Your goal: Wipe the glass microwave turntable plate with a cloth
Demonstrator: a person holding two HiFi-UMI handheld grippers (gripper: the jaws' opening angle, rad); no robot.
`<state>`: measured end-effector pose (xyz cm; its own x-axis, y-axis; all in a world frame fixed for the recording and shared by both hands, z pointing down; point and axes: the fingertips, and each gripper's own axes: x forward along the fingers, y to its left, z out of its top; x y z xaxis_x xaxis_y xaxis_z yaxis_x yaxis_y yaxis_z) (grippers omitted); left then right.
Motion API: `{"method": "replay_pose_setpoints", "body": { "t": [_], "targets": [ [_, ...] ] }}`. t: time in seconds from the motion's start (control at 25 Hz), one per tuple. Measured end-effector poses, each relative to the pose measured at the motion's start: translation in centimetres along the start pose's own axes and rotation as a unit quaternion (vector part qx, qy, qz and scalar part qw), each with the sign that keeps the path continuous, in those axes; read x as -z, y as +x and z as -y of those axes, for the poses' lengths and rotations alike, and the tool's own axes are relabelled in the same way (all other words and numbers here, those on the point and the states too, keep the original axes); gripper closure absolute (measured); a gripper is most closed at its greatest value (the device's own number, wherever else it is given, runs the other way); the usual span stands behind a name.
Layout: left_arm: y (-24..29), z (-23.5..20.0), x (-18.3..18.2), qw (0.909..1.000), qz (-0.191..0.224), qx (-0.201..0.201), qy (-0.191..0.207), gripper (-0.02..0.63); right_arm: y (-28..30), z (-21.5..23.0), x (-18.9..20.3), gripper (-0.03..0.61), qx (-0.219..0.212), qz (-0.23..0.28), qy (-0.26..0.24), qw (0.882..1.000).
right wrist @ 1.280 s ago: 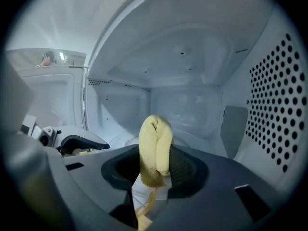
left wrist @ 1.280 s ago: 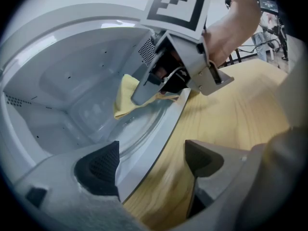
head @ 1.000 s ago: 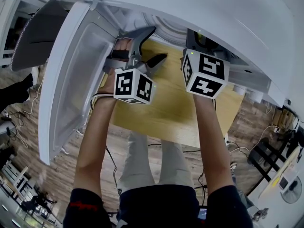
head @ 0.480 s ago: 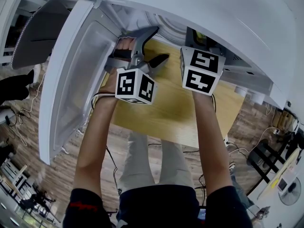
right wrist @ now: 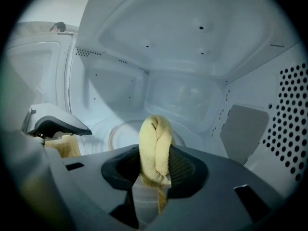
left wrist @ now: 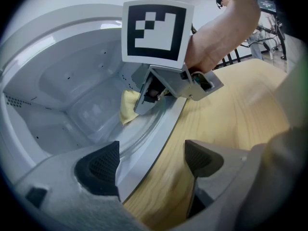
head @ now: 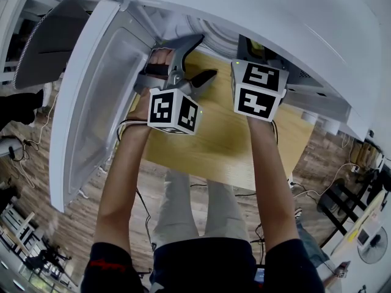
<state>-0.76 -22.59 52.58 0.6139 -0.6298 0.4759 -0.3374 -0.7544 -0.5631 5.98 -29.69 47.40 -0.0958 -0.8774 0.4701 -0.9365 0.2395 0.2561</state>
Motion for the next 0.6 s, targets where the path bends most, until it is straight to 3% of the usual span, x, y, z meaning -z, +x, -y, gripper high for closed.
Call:
{"method": "replay_pose_setpoints", "body": {
  "t": [0.6],
  "targets": [
    [0.03,-0.09,0.01,1.0,-0.001,-0.002,-0.001,0.195,-0.31,-0.82,-0.15,0.436,-0.028,0.005,-0.015,0.999]
  ]
}}
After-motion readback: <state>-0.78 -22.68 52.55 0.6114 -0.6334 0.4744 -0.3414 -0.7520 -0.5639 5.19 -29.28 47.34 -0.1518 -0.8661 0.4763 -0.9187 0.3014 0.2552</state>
